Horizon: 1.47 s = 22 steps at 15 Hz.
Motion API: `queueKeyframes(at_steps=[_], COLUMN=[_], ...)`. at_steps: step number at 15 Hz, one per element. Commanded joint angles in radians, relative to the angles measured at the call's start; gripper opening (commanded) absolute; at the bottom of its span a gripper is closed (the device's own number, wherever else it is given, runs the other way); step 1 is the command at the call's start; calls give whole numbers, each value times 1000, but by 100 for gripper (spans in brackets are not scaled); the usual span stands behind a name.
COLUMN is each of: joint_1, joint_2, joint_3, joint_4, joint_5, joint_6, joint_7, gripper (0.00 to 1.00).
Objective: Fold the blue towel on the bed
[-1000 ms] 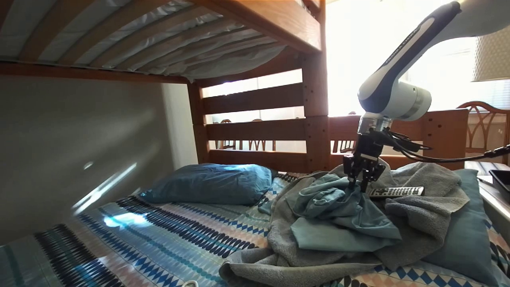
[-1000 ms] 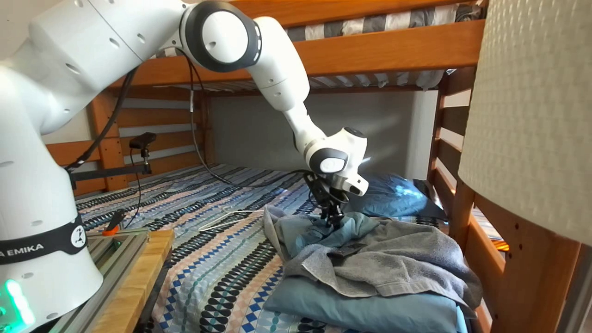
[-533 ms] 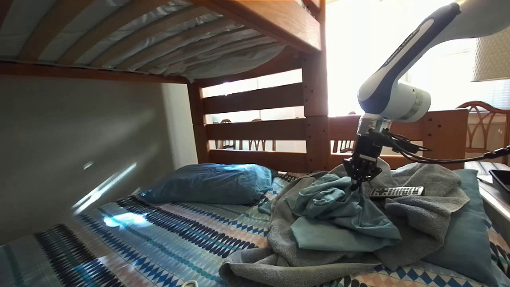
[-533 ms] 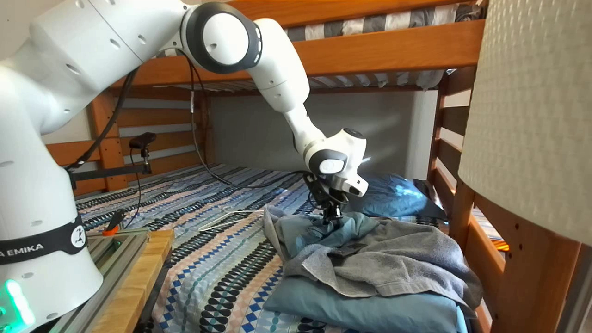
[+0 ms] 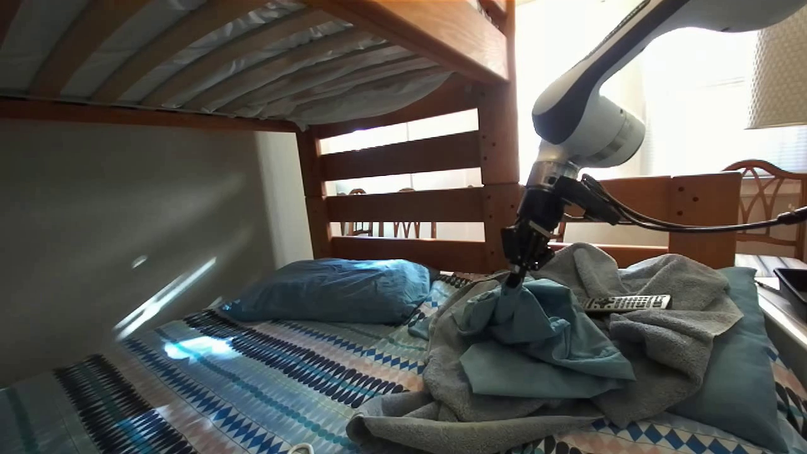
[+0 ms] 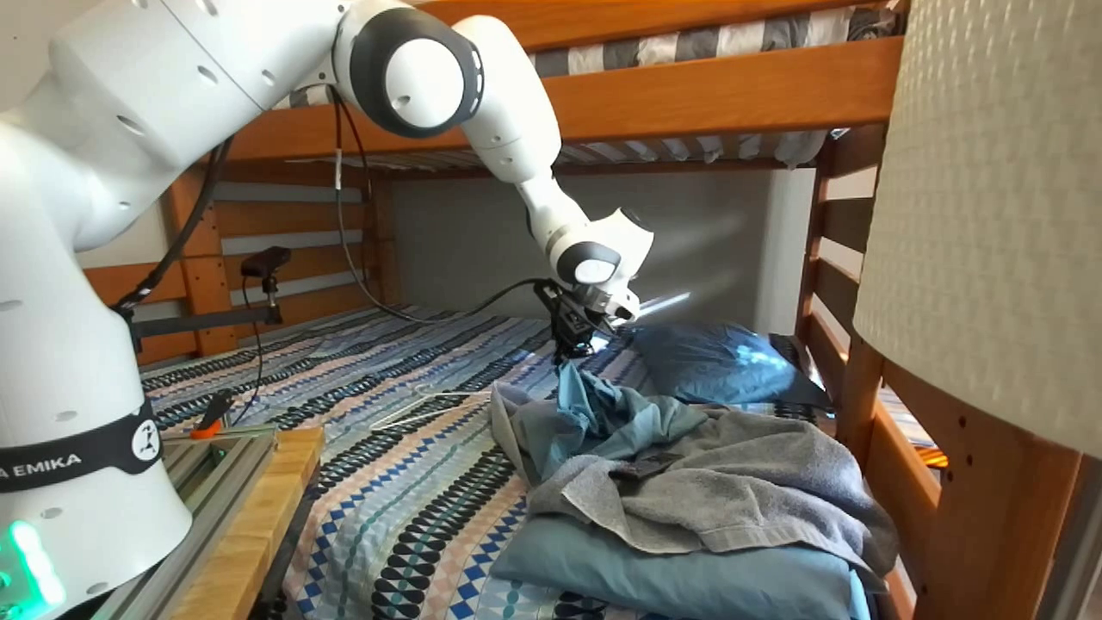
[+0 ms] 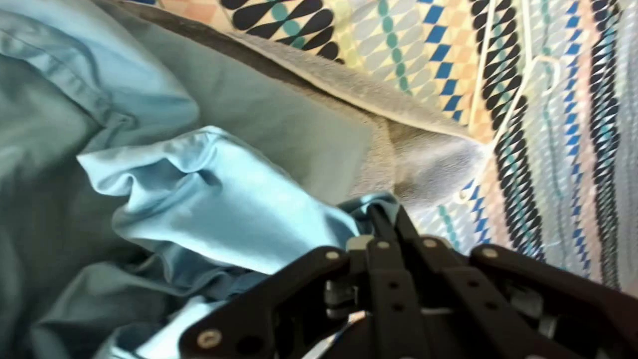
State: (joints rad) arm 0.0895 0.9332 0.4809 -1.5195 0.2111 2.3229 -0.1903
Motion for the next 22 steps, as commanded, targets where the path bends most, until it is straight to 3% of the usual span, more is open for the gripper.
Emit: queueKeyframes(at_steps=[1, 3, 4, 6, 8, 10, 15, 18, 22], joint_1=[21, 43, 54, 75, 99, 121, 150, 175, 183], joint_2=[25, 51, 61, 83, 98, 101, 130, 176, 243], joint_3=[42, 46, 42, 29, -2, -46, -153, -226, -284], joint_4=[112, 186, 218, 279, 331, 360, 406, 455, 530], joint_5=[59, 75, 81, 88, 89, 77, 48, -7, -63], joint_6=[-194, -324, -391, -526, -571, -517, -251, -130, -138], joint_7=[-112, -150, -169, -194, -184, -153, -89, -45, 8], gripper=[1, 1, 28, 34, 48, 62, 97, 100, 100])
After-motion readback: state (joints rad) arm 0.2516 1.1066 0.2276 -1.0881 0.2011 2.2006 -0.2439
